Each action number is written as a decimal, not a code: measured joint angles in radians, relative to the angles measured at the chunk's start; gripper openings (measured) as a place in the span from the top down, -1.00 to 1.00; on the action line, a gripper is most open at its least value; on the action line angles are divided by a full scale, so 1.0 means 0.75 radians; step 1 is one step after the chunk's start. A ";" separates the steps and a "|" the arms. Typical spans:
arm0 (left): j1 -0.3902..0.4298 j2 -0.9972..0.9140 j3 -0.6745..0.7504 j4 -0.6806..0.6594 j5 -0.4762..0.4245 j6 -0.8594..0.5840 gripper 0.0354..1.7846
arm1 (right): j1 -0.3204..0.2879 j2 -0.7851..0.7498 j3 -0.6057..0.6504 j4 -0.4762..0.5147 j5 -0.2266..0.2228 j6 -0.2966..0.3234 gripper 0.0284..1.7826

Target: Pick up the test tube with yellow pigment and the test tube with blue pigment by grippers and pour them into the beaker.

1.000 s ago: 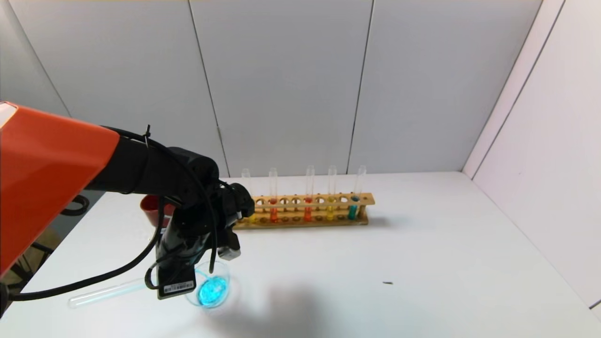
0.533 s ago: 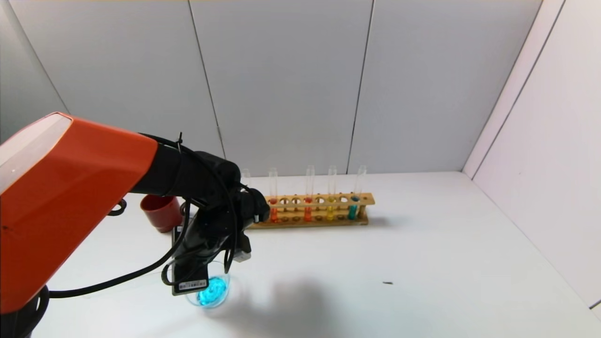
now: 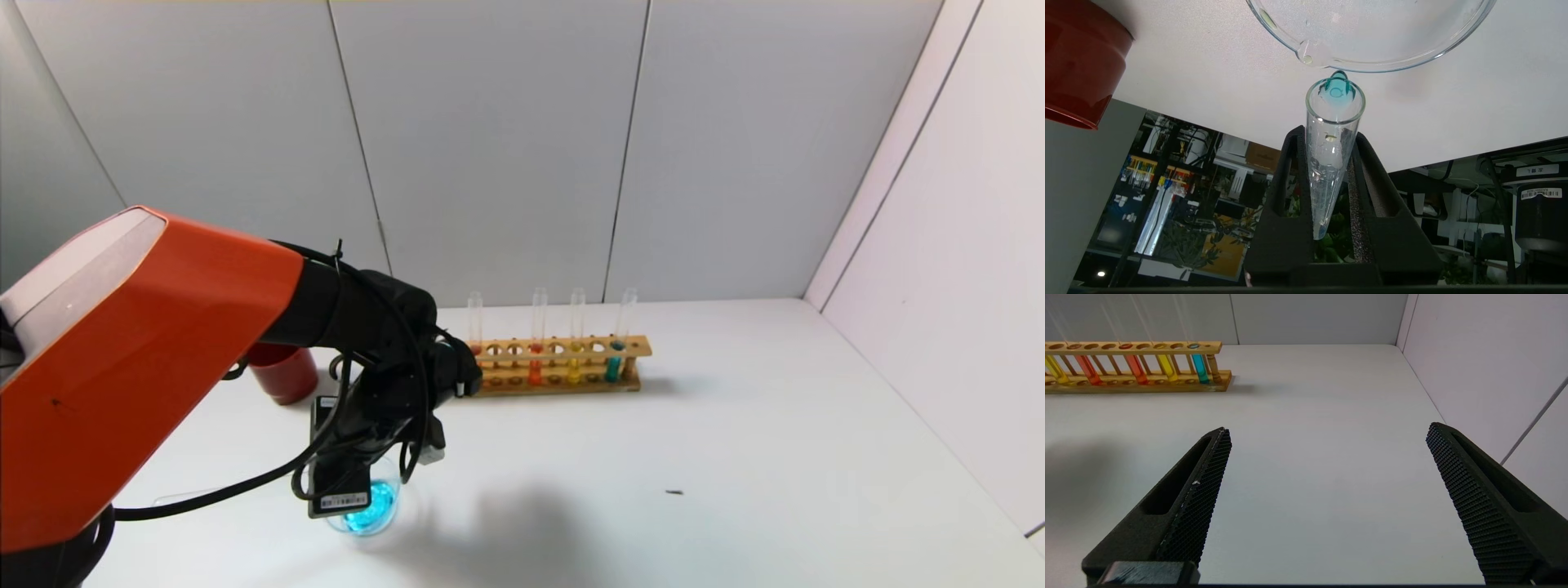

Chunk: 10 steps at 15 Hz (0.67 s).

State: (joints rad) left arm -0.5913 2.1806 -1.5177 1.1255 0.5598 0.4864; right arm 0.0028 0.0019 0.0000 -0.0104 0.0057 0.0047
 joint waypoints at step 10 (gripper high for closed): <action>-0.015 0.003 0.011 0.025 0.018 -0.007 0.69 | 0.000 0.000 0.000 0.000 -0.001 0.000 -0.96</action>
State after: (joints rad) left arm -0.6023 2.1832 -1.5096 1.1445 0.5730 0.4811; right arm 0.0028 0.0019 0.0000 -0.0104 0.0053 0.0047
